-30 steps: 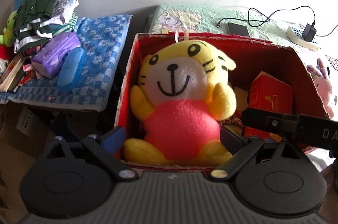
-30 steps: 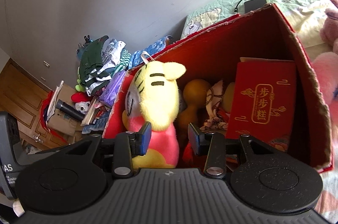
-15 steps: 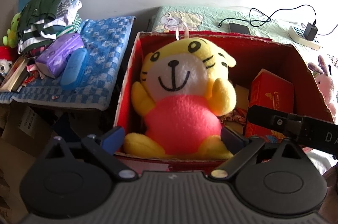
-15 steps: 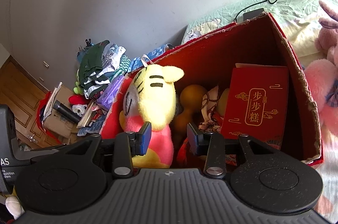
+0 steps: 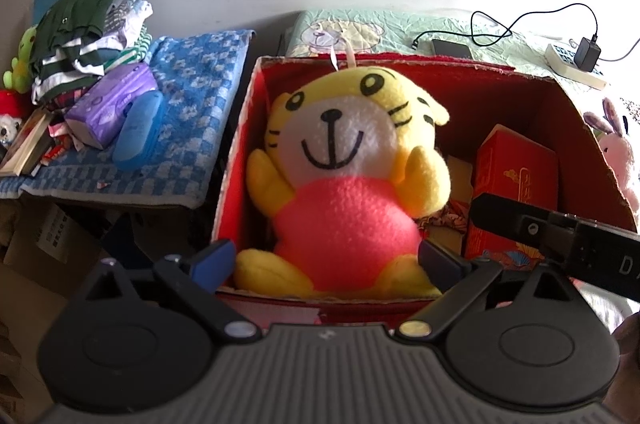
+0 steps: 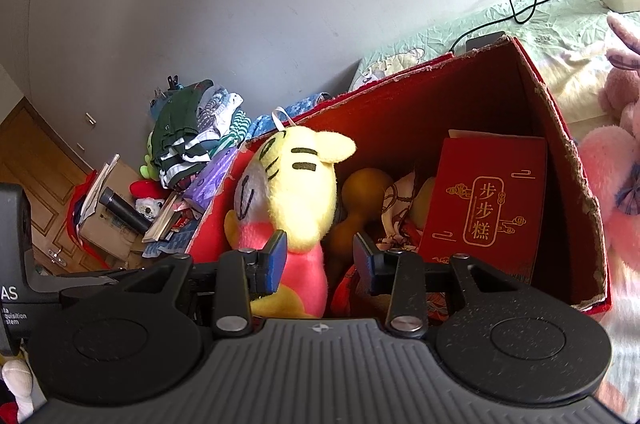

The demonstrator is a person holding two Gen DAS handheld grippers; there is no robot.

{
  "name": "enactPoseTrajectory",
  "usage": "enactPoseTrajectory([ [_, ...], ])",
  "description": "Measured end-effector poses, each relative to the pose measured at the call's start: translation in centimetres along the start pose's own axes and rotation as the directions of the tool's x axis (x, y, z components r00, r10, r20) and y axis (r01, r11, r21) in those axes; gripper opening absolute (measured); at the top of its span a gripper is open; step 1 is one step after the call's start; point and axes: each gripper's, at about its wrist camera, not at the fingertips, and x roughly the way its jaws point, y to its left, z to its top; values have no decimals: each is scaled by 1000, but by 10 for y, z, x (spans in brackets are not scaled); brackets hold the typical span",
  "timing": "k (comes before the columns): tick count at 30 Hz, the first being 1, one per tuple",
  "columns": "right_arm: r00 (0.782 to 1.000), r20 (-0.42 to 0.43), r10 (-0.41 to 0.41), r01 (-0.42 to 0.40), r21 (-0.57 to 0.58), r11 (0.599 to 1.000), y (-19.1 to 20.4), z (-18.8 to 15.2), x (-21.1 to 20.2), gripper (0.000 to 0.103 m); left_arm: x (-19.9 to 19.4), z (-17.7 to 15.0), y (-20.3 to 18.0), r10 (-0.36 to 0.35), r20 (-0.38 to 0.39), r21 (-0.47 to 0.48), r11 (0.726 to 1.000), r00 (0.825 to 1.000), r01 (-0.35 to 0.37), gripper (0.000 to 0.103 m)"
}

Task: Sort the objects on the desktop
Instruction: 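Lower the tiger plush into the red box and open the right gripper, then move the right gripper back to the green plush on the bed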

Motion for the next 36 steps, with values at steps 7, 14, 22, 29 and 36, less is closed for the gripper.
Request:
enactPoseTrajectory([
  [7, 1000, 1, -9, 9, -14, 1000, 2, 0, 0, 39, 3, -1, -1, -5, 1, 9, 1000, 1000, 5, 98],
  [14, 1000, -8, -5, 5, -10, 1000, 2, 0, 1, 41, 4, 0, 2, -19, 3, 11, 1000, 1000, 19, 98],
  [22, 1000, -9, -1, 1, -5, 1000, 0, 1, 3, 47, 2, 2, 3, -29, -1, 15, 999, 1000, 29, 98],
  [29, 1000, -9, 23, -23, 26, 999, -7, 5, 7, 47, -5, 7, 3, -23, -1, 11, 1000, 1000, 23, 98],
  [36, 999, -16, 39, -39, -31, 999, -8, 19, 1, 48, -25, 14, 2, 19, 38, -61, 998, 999, -17, 99],
])
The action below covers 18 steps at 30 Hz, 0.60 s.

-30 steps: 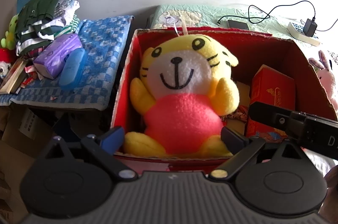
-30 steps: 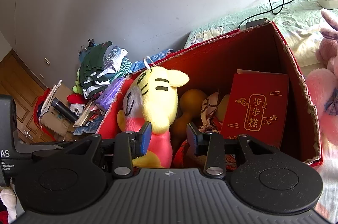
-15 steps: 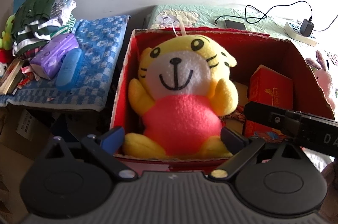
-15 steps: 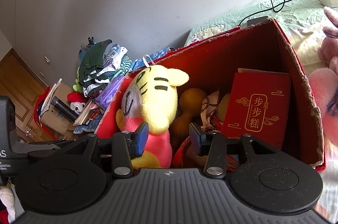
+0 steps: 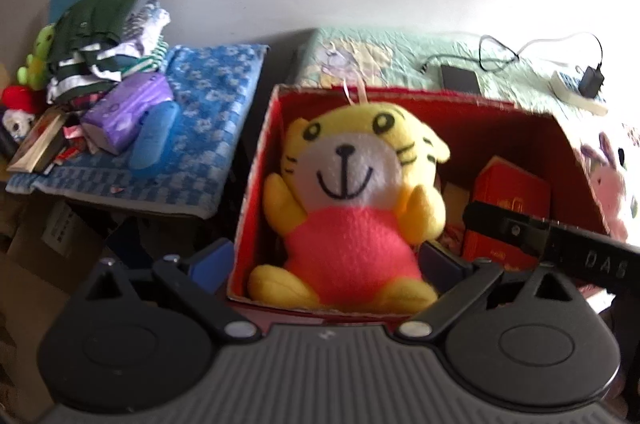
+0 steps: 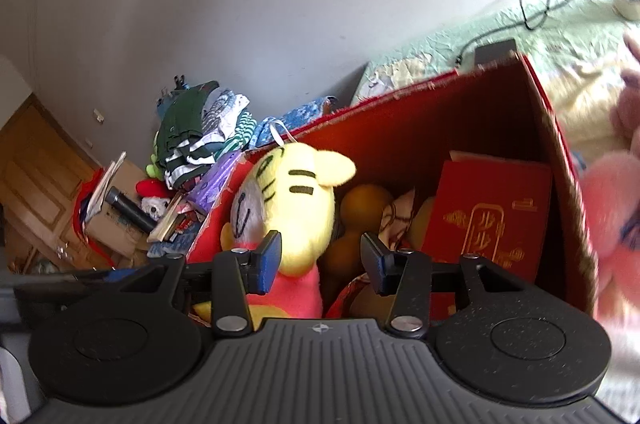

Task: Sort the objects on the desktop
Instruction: 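Move the right gripper back to the green plush on the bed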

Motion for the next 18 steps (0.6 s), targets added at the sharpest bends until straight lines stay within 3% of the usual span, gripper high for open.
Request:
enactPoseTrajectory([
  [7, 999, -8, 49, -50, -72, 996, -2, 8, -14, 48, -10, 4, -12, 56, 10, -54, 997, 998, -55, 99],
  [18, 997, 15, 79, -78, -58, 995, -30, 18, -44, 49, -28, 3, -60, 80, 38, -17, 997, 996, -79, 99],
])
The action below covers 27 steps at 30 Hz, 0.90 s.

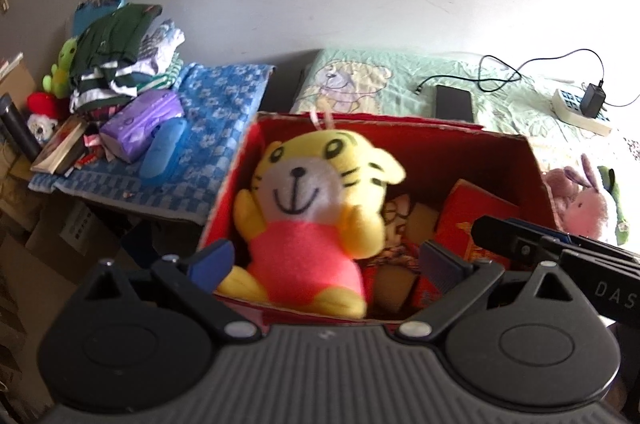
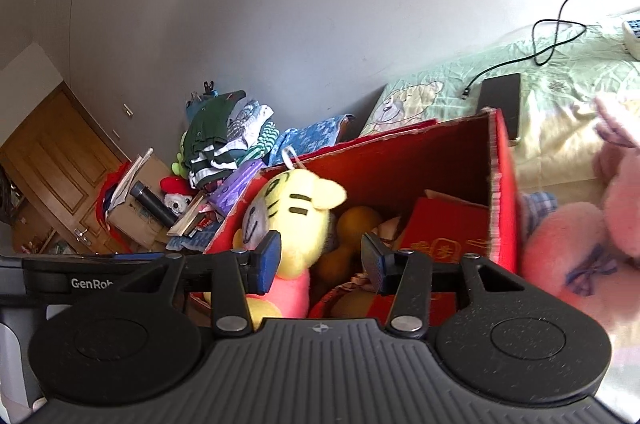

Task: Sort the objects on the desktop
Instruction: 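Move the right gripper back to the green plush on the bed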

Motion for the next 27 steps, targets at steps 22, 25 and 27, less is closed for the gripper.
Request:
enactPoseTrajectory([
  [22, 971, 126, -202, 162, 270, 949, -164, 2, -145, 49, -6, -2, -204, -345, -35, 187, 920, 938, 345, 94],
  [25, 963, 133, -233, 174, 349, 921, -194, 6, -160, 49, 1, -4, -244, -401, -44, 229, 887, 915, 400, 90],
  [27, 961, 134, -241, 173, 387, 906, -212, 9, -168, 49, 10, -1, -266, -440, -59, 238, 865, 896, 441, 90],
])
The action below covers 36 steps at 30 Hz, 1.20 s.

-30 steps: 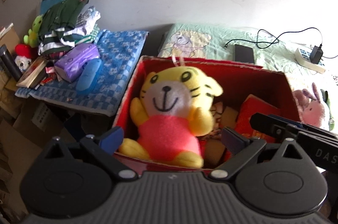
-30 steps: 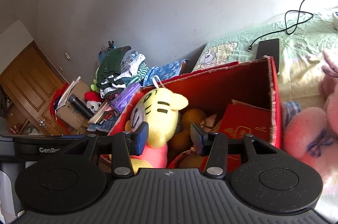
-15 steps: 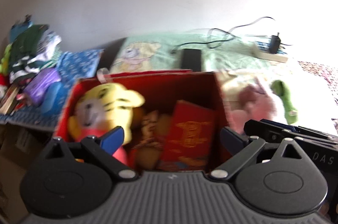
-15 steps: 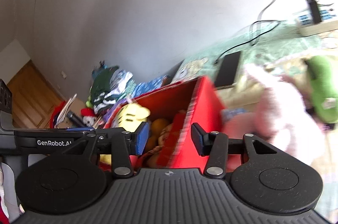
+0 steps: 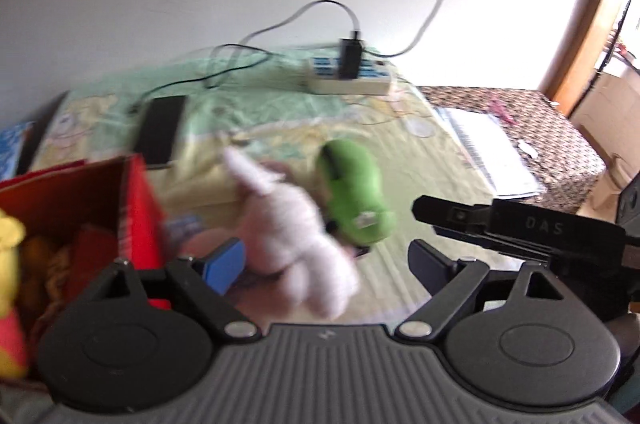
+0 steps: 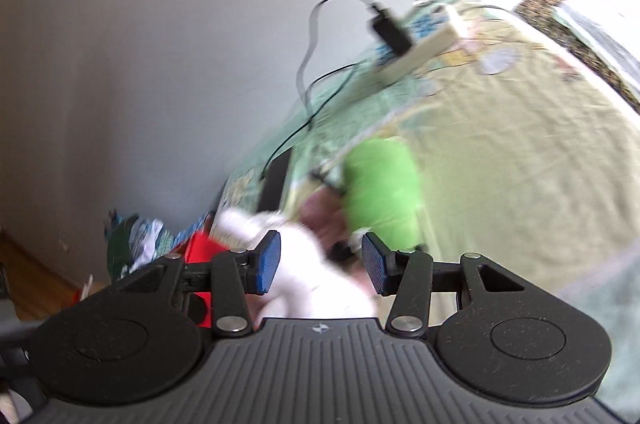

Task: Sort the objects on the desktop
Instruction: 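Move the right gripper back to the green plush on the bed, then grasp the green plush with the right gripper and lift it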

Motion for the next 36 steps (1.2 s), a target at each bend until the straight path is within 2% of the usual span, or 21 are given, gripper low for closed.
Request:
enactPoseTrajectory([
  [5, 1000, -2, -5, 5, 29, 1000, -29, 28, -1, 51, 48, 20, -27, -37, -23, 5, 999, 999, 37, 90],
  [9, 1000, -11, 21, -20, 84, 996, -48, 49, 5, 53, 86, 32, -38, 17, -48, 35, 999, 999, -15, 93],
  [12, 999, -15, 28, -27, 98, 995, -56, 60, 16, 53, 113, 40, -35, 46, -86, 39, 998, 995, -43, 93],
  [15, 999, -35, 41, -37, 116, 993, -64, 66, 30, 53, 134, 44, -32, 39, -126, 8, 999, 991, -38, 93],
  [18, 997, -55, 56, -47, 147, 988, -72, 69, 46, 53, 149, 44, -27, 17, -163, -31, 999, 986, -22, 86],
  [21, 995, -82, 65, -50, 169, 984, -79, 71, 63, 53, 155, 45, -24, 7, -150, -35, 999, 989, -12, 84],
  [26, 984, -154, 89, -61, 180, 982, -90, 70, 91, 53, 157, 47, -35, -56, -132, -7, 998, 990, 56, 85],
  [29, 975, -183, 129, -84, 236, 968, -102, 68, 100, 53, 159, 46, -43, -83, -121, 21, 996, 989, 86, 88],
  [31, 973, -188, 138, -85, 263, 961, -109, 67, 101, 53, 160, 47, -45, -125, -116, 20, 992, 985, 128, 89],
  [32, 973, -185, 141, -87, 271, 959, -113, 67, 100, 53, 159, 48, -46, -161, -114, 15, 986, 980, 163, 89],
  [34, 974, -163, 158, -103, 300, 948, -121, 69, 95, 53, 159, 49, -52, -252, -125, 13, 967, 960, 256, 88],
  [36, 977, -145, 156, -104, 315, 943, -129, 72, 88, 53, 159, 48, -63, -290, -132, 35, 954, 948, 297, 86],
])
